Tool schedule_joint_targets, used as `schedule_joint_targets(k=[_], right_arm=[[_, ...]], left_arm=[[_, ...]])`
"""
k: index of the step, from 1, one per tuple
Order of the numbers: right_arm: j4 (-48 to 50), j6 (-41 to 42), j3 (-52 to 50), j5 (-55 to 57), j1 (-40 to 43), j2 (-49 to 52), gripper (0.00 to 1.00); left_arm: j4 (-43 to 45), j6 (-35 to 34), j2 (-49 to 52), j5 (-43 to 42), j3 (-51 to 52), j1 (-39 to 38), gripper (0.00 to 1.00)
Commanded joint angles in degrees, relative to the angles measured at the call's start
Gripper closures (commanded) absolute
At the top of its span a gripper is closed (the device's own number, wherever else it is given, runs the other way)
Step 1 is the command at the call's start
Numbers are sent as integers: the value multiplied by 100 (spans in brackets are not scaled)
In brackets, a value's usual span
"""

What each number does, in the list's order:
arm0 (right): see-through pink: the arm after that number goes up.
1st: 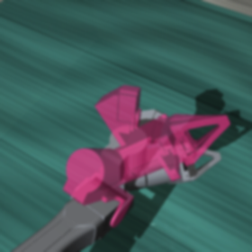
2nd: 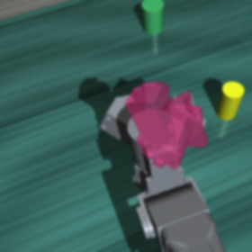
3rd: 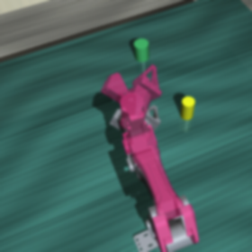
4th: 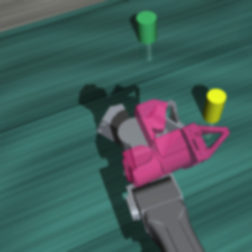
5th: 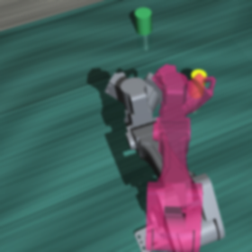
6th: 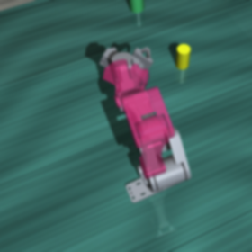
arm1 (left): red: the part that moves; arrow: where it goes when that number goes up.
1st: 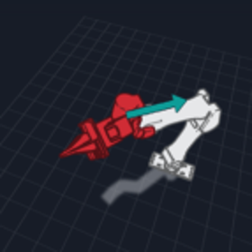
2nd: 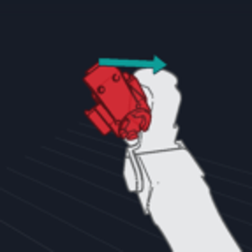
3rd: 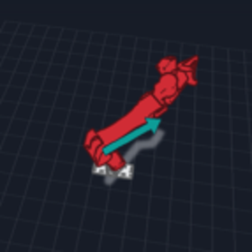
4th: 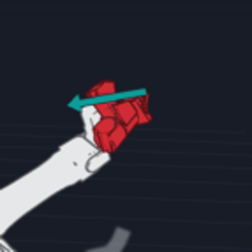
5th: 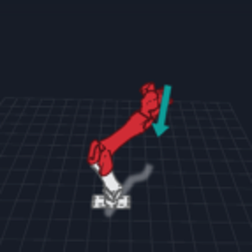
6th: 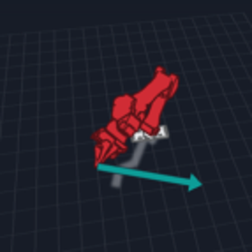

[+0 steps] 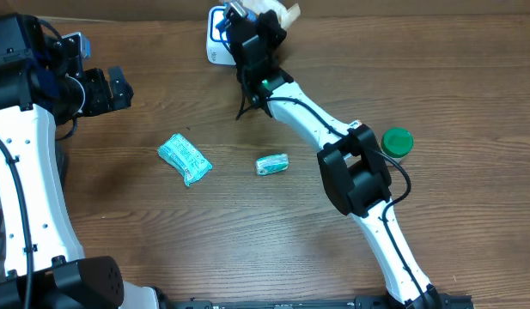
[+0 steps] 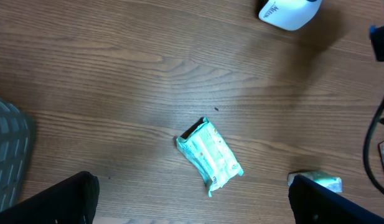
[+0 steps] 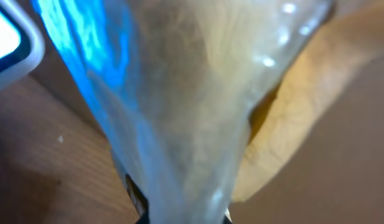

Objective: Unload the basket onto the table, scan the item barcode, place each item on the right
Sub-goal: 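Carry the bag right and drop it onto the jar area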

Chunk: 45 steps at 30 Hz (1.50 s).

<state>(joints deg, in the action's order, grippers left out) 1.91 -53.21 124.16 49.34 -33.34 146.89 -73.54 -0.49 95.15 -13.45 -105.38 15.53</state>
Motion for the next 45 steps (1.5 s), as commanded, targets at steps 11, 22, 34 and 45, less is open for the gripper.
schedule_joint_targets(k=[11,22,34,45], right_arm=[[81,-83,61,214,0,-9,96],[-634,955,63,155,-144,-883,96],[-5742,6424,66,-3585,643,-3766,96],[-8168,6865,-420,-6260,2660,-3917,96]], left_arm=[[9,-94,17,-4,-122,20,0],[7,-94,17,-7,-122,20,0],[9,-94,17,-4,-122,20,0],[9,-94,17,-4,-122,20,0]])
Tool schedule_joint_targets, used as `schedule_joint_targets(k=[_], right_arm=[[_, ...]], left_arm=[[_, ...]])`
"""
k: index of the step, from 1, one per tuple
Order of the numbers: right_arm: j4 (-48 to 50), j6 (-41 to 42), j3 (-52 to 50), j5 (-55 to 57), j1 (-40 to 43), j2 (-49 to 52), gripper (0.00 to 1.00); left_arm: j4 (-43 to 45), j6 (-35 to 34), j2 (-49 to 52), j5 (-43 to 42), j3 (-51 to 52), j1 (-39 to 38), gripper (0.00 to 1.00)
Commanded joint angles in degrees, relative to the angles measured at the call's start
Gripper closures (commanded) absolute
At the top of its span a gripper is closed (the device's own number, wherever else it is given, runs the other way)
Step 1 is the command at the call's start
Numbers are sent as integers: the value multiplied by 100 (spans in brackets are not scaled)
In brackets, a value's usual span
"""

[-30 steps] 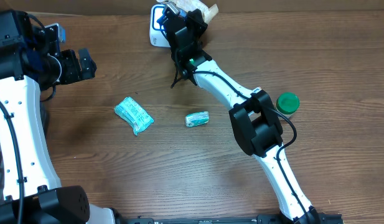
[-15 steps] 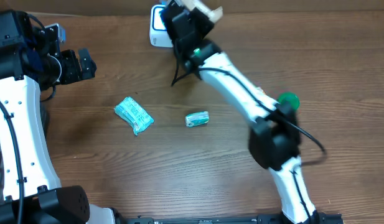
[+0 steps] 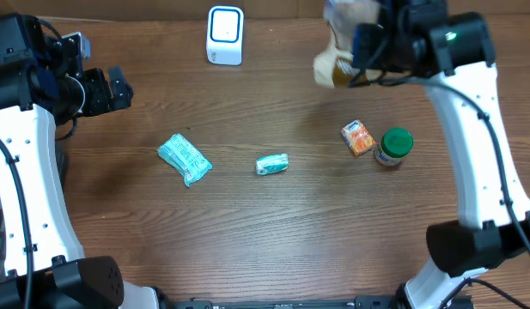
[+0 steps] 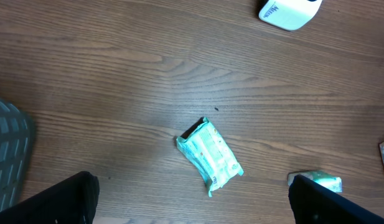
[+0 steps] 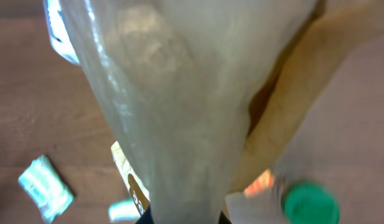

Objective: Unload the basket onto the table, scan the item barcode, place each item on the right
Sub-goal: 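Carry the bag right and drop it onto the jar area, then move the right gripper to the small mint-green Kleenex pack and grasp it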

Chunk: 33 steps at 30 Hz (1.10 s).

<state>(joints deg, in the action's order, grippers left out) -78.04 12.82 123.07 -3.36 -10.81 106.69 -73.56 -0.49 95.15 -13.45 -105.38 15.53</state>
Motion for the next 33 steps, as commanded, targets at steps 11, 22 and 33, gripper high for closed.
schedule_joint_targets(k=[11,22,33], right_arm=[[1099,400,-2435,-1731,1799,103,96],[1648,2,-3215,-1648,2116,101,37],[372,-1161,-1679,-1646,1486,101,30]], left_arm=[[11,-94,17,4,-122,15,0],[9,-94,17,7,-122,15,0],[11,-94,17,9,-122,15,0]])
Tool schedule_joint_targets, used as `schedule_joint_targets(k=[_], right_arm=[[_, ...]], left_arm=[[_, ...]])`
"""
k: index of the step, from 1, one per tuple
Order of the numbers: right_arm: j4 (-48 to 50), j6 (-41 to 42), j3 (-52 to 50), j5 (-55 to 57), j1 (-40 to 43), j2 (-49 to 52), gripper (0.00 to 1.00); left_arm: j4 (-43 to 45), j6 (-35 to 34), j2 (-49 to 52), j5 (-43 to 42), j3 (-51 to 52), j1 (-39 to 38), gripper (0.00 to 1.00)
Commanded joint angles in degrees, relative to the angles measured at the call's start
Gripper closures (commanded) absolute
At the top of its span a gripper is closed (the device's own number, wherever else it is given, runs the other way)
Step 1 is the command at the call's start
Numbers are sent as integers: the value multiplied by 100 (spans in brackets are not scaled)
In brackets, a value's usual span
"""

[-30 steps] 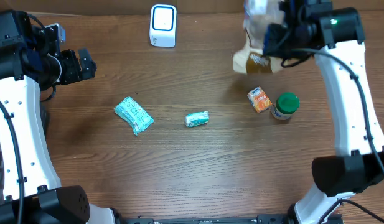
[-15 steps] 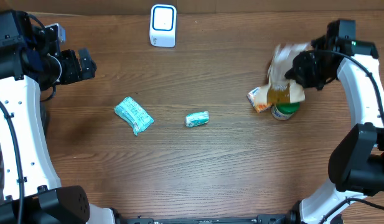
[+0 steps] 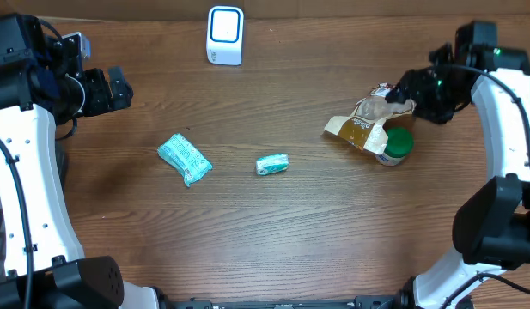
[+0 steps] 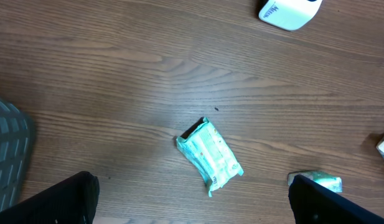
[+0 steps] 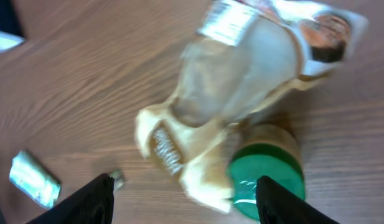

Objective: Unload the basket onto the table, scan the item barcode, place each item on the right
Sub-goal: 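Move the right gripper to the small mint-green Kleenex pack and grasp it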

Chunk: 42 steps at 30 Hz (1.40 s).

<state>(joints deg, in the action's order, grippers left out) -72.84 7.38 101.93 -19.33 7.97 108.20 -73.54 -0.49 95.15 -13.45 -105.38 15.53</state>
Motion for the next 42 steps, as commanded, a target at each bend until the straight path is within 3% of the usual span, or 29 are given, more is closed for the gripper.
schedule_joint_targets(k=[1,5,8,15,30,39,41,42], right_arm=[[-205,-835,490,-46,-568,-50,30],[-251,-2068,437,-26,-1346,-24,28],[-210,-3073,304,61,-1978,48,19],[96,-4089,-118,708,-3049,507,14],[472,-4935,-468,-57,-3508,1152,14],[1182,-4986,-1141,37,-3604,1152,10],[1300,-4983,-1200,37,-3602,1152,15],[1377,-4962,-1200,42,-3602,1152,28]], left_arm=[[9,-94,17,9,-122,15,0],[9,-94,17,9,-122,15,0],[9,-94,17,9,-122,15,0],[9,-94,17,9,-122,15,0],[9,-94,17,9,-122,15,0],[9,-94,17,9,-122,15,0],[9,-94,17,9,-122,15,0],[9,-94,17,9,-122,15,0]])
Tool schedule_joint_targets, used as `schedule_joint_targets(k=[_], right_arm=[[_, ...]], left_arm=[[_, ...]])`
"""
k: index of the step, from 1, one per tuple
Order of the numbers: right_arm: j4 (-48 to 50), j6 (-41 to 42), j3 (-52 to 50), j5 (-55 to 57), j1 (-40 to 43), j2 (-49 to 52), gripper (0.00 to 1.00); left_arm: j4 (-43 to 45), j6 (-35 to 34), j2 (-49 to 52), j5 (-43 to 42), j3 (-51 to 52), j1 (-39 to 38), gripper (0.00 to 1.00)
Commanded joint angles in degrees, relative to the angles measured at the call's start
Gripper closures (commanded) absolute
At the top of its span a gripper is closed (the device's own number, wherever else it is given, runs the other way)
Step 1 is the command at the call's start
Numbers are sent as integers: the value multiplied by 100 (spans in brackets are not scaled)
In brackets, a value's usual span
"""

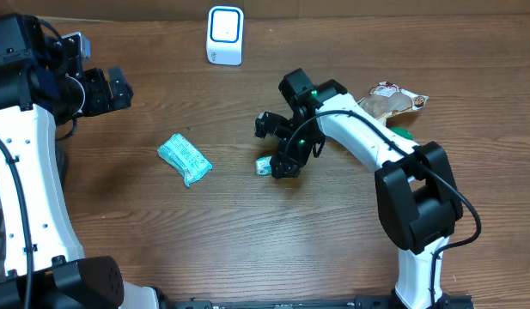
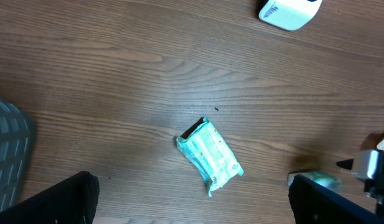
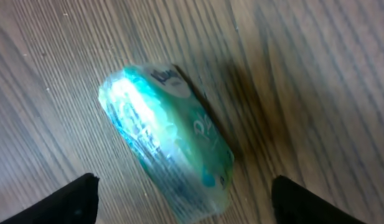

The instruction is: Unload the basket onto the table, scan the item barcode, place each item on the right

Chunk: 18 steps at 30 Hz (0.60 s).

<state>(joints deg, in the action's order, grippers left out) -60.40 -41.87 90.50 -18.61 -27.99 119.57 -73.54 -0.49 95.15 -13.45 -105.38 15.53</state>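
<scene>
A small teal packet [image 3: 170,143] lies on the wooden table, and my right gripper [image 3: 182,202] stands open just above it, one finger on each side. From overhead the right gripper [image 1: 277,153] covers most of that packet [image 1: 264,168]. The white scanner [image 1: 225,34] stands at the back edge. A larger teal packet [image 1: 185,160] lies to the left. My left gripper [image 1: 114,88] hangs open at the far left, nothing in it. In the left wrist view the left gripper [image 2: 192,202] is high over the larger packet [image 2: 210,155].
A clear and brown snack bag [image 1: 390,99] lies at the back right, with a green jar lid [image 1: 404,133] just showing beside the right arm. The scanner [image 2: 285,12] shows at the top of the left wrist view.
My right gripper has moved from over the snack bag and green-lidded jar at the right to the small teal packet in the middle. It is still open. The left arm has not moved.
My right gripper held the snack bag up at the scanner. Then it held the bag high over the back right of the table. Then the bag lay by the jar with the gripper open above it. Now the gripper is open over the small teal packet.
</scene>
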Motion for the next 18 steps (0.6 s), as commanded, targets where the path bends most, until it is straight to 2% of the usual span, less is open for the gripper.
schedule_joint_targets(k=[1,4,5,7,13,18], right_arm=[[192,13,-57,-35,-7,15,37],[273,212,-55,-37,-2,15,53],[278,315,-57,-37,-2,15,54],[269,560,-55,-42,-4,15,64],[269,2433,-55,-540,-9,15,87],[238,4098,-55,-1086,-7,15,90]], left_arm=[[9,-94,17,9,-122,15,0],[9,-94,17,9,-122,15,0],[9,-94,17,9,-122,15,0],[9,-94,17,9,-122,15,0],[9,-94,17,9,-122,15,1],[9,-94,17,9,-122,15,1]])
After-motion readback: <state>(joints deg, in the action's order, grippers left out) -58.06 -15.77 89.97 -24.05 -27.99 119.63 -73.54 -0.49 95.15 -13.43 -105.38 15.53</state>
